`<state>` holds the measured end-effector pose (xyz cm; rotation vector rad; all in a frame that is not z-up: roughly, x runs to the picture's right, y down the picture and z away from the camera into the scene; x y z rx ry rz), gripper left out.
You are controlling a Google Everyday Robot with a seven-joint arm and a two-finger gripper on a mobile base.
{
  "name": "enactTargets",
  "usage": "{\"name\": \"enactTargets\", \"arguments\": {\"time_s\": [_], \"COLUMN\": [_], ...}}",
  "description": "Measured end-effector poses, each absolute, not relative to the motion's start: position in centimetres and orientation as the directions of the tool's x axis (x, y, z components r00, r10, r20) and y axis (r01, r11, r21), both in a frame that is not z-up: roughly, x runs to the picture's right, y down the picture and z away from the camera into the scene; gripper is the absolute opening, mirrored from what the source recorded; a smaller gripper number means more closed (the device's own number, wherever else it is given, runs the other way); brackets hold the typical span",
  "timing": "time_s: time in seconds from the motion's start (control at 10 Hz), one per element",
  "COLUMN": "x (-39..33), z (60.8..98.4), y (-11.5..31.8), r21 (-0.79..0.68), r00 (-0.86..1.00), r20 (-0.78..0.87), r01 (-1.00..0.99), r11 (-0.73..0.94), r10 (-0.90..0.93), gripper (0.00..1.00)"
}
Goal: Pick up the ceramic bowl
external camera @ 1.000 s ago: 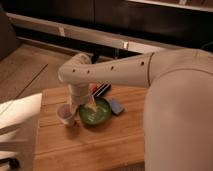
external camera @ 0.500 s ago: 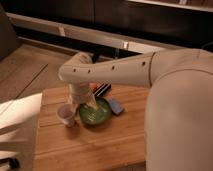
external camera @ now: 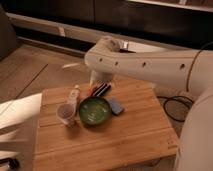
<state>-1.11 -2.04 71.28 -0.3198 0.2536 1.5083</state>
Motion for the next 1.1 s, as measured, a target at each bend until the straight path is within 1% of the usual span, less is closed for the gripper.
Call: {"name": "enactTargets", "arguments": {"time_s": [0.3, 0.6, 0.8, 0.9, 1.1], "x": [-1.7, 0.3, 1.2, -0.2, -1.5], "z": [71.2, 73.5, 76.8, 79.6, 82.0], "y": [-1.9, -0.5, 0.9, 2.7, 4.7], "r21": [-0.058, -0.028, -0.034, -0.067, -0.094], "r00": [0.055, -0.007, -0.034, -0.022, -0.010], "r20": [-0.361, -0.420, -0.483, -0.541, -0.604], "r01": [-0.998, -0.999, -0.998, -0.995, -0.992], "r11": [0.037, -0.021, -0.057, -0.069, -0.084], "r10": [0.931, 0.907, 0.875, 0.840, 0.797], "gripper": [0.65, 0.65, 0.65, 0.65, 0.65]}}
